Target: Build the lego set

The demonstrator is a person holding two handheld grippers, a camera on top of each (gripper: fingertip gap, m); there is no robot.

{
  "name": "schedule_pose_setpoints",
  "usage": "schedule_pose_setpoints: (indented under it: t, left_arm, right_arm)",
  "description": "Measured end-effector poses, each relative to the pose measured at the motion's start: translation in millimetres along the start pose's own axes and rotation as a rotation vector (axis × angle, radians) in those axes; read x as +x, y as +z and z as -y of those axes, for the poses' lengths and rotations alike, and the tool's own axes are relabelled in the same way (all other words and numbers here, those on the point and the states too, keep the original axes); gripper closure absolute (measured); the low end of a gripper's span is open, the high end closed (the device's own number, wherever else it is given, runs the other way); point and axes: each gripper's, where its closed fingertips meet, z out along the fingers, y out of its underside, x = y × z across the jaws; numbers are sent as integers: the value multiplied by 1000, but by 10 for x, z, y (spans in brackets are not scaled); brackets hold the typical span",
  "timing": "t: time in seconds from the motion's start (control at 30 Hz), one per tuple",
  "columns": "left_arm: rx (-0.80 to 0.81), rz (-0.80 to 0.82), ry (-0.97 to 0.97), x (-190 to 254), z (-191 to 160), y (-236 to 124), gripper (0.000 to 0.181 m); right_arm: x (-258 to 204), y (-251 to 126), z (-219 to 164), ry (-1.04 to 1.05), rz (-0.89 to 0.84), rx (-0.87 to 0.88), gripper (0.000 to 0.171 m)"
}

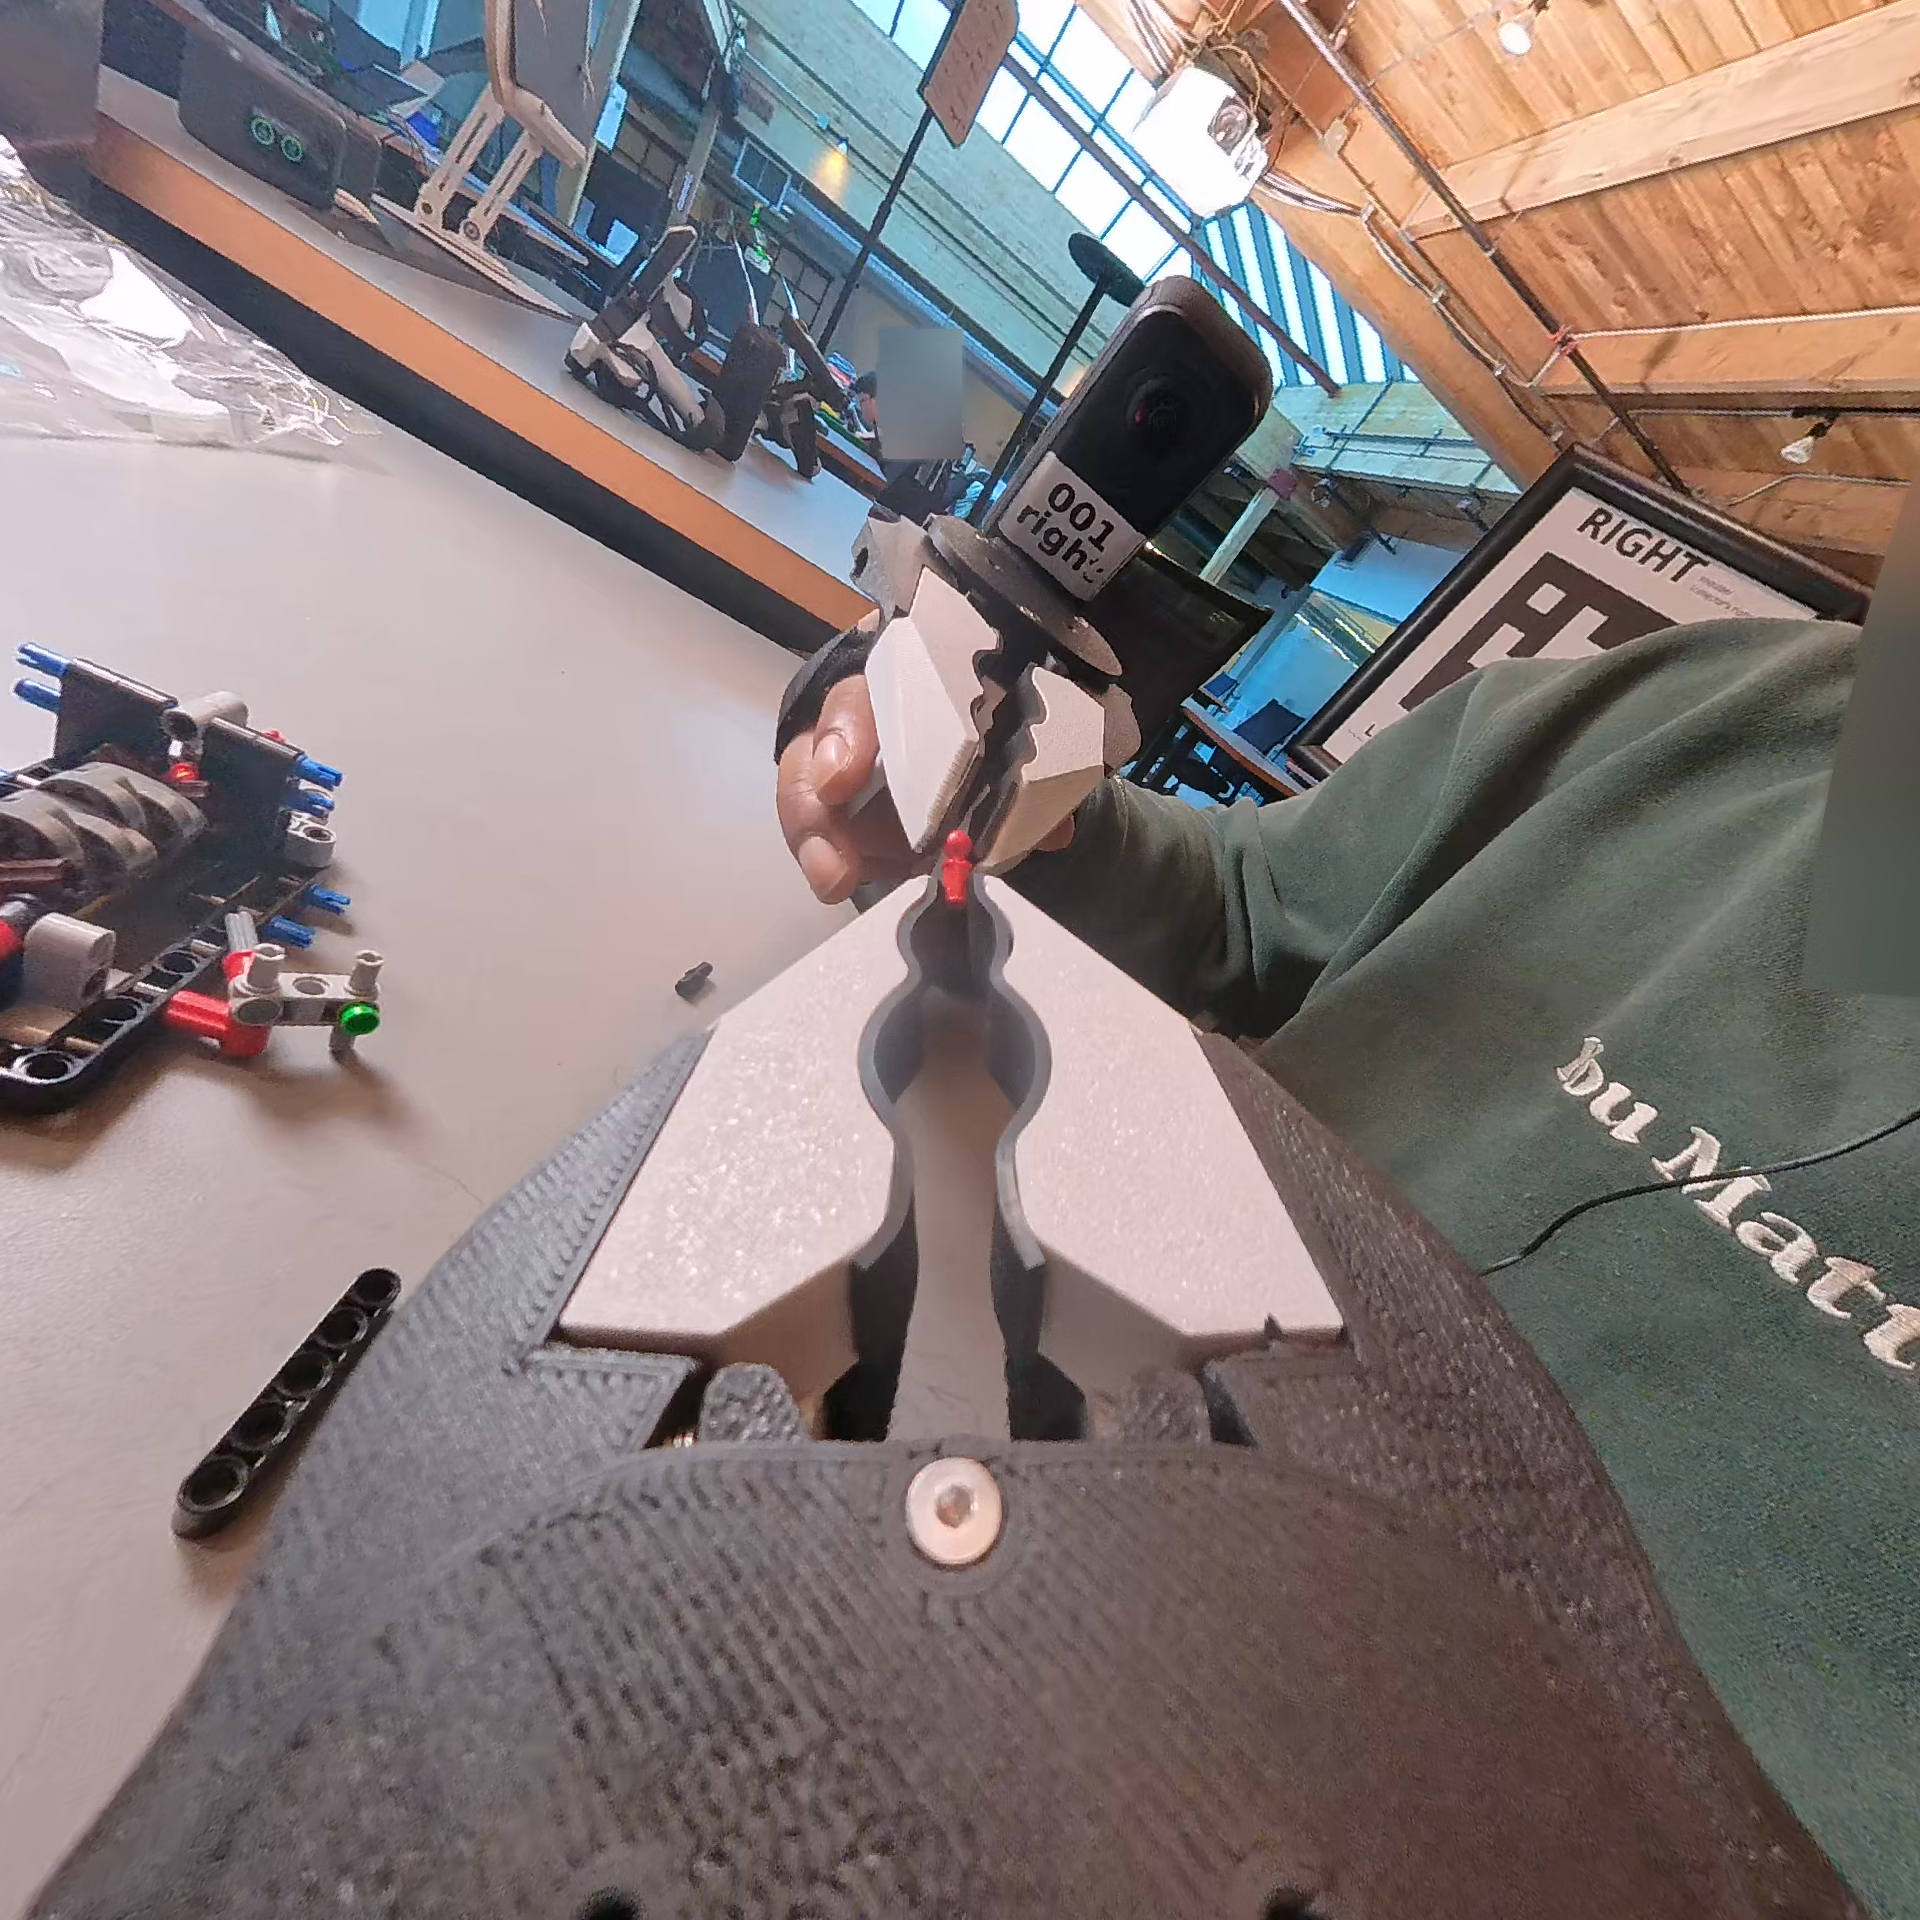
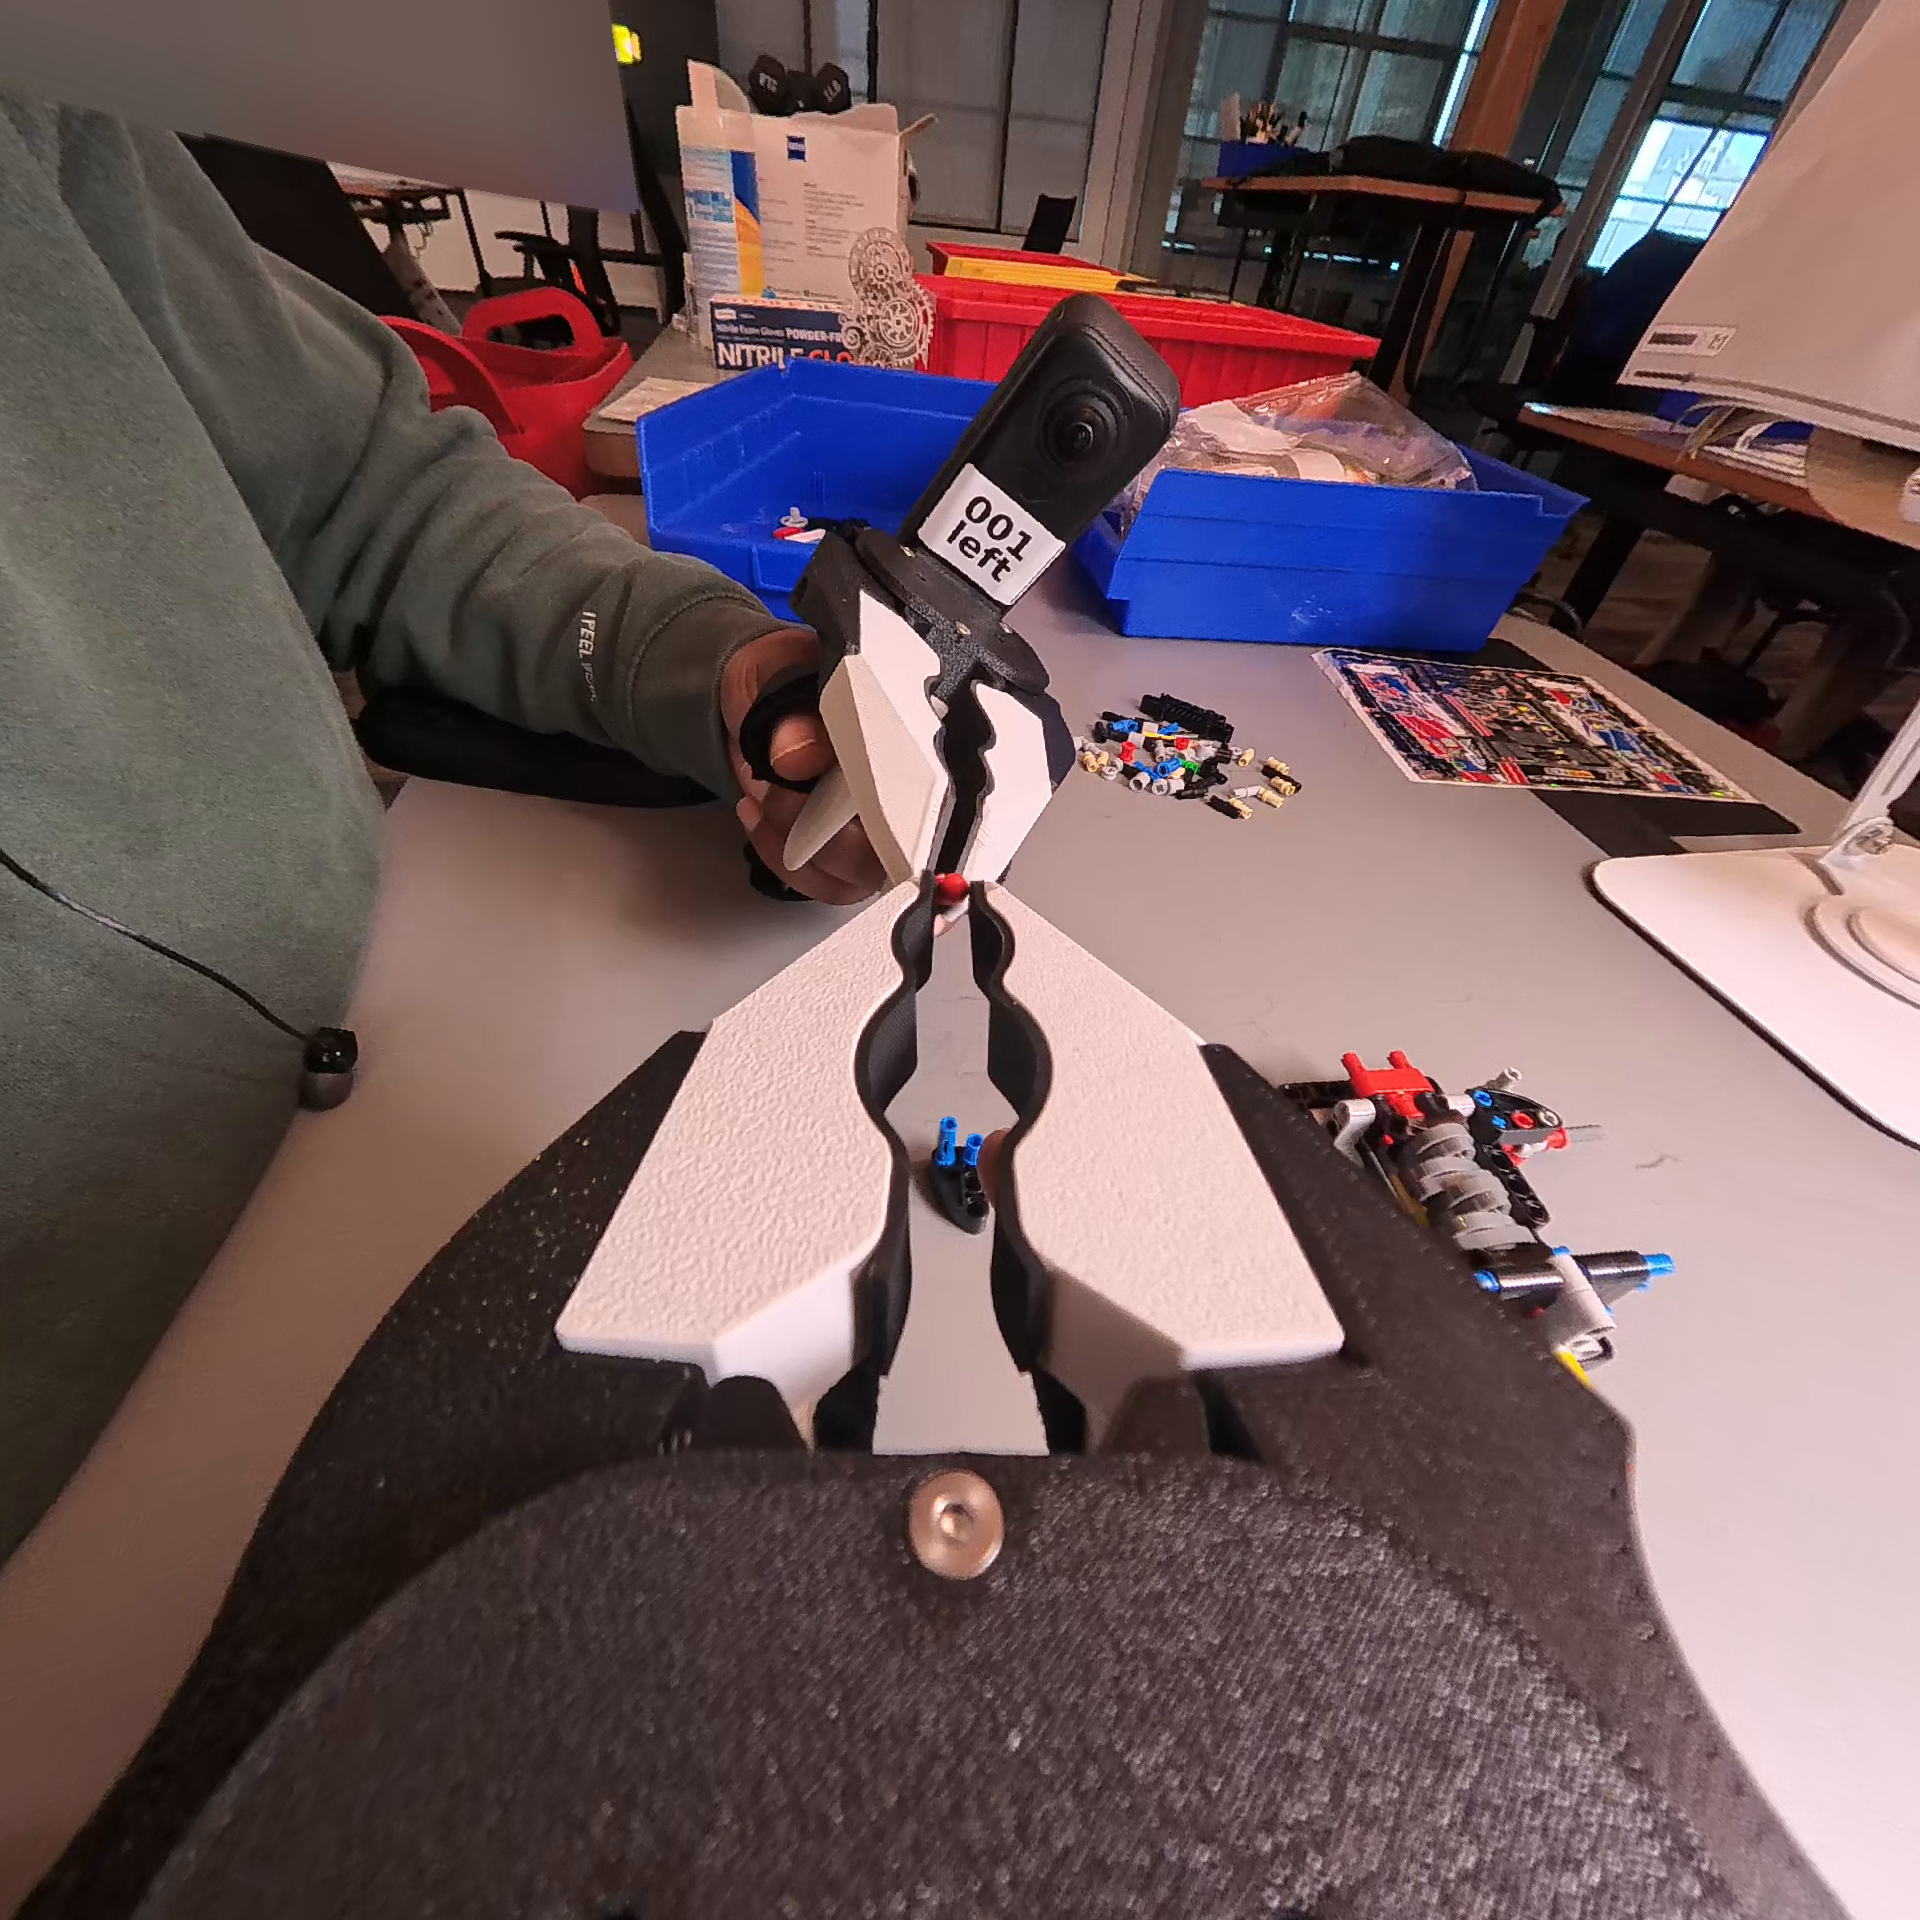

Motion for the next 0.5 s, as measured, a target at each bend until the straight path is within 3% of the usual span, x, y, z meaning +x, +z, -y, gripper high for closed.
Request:
schedule_pose_setpoints:
  t: [0.33,0.5]
  left_arm:
    - [-49,24,58,-6,-68,23,180]
    - [-236,254,306,-305,-237,-67,167]
  right_arm:
    - [-46,-7,-68,63,59,-26,168]
    - [94,17,-383,25,-23,-211,169]
